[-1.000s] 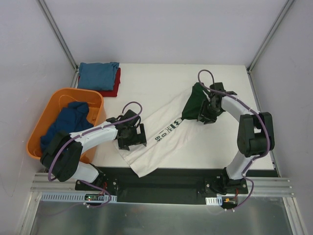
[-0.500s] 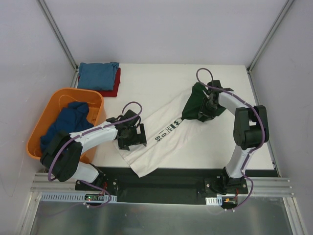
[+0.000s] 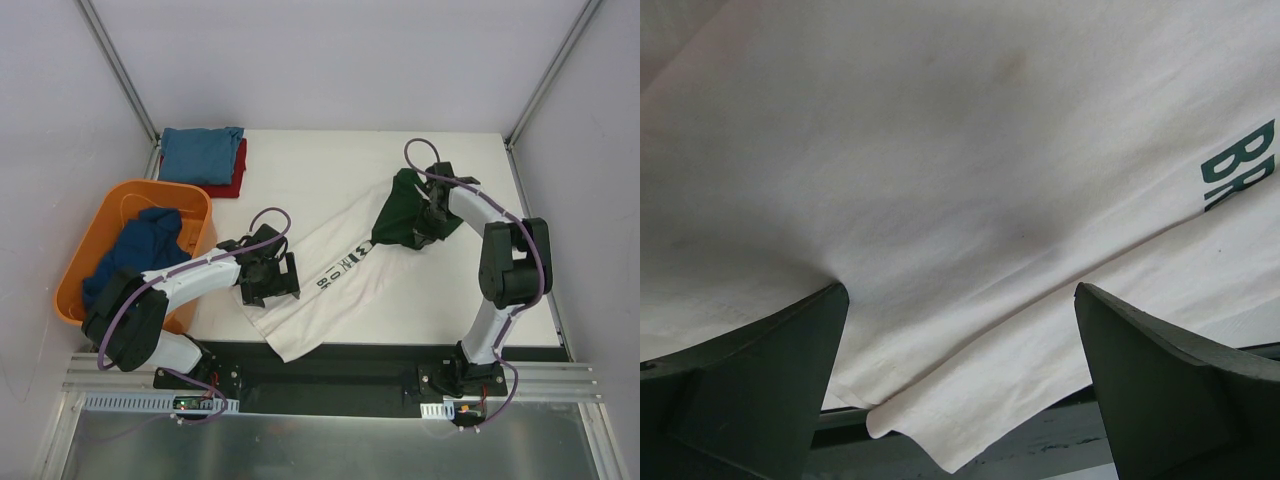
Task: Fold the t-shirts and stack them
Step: Rotate the tshirt 90 degrees
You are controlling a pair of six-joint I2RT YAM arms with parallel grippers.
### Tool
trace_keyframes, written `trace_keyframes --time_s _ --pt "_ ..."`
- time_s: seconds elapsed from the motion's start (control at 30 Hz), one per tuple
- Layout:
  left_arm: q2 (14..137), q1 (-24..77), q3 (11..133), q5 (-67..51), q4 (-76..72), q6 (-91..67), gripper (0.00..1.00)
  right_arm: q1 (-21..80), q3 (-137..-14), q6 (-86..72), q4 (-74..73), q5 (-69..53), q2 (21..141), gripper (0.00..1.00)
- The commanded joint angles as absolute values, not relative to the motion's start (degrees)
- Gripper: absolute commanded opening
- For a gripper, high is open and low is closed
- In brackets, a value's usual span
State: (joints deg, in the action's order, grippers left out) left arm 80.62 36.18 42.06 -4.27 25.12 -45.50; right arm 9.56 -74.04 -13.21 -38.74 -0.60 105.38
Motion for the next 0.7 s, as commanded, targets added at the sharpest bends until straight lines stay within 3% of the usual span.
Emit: trace_keyframes --time_s 0.0,0.3,0.33,0.4,0.57,0.67 --pt "80.9 36.4 39.8 -4.5 27.4 -45.5 0.99 9.5 -73.5 -15.1 -44.6 2.4 100.1 0.01" --pt "80.9 36.4 38.4 -4.9 27.5 -45.8 0.99 9.6 -73.7 -17.2 -47.5 5.4 103.4 0.05" --pt "80.9 36.4 38.4 -5.1 27.4 -45.7 0.99 9.5 -73.7 -17.2 -47.6 5.7 103.6 0.1" --pt "80.2 36.4 38.4 -5.2 27.4 -45.7 0.99 9.6 -74.3 -16.7 -47.8 5.5 104.2 0.32" --pt "78.5 36.4 38.8 -5.8 27.5 -44.9 0.99 10.0 -77.2 -14.5 -48.3 4.6 101.4 0.5" --pt "78.0 36.4 39.5 -5.7 27.5 -43.9 0.99 10.9 -77.5 -13.2 -47.4 1.4 97.6 0.73"
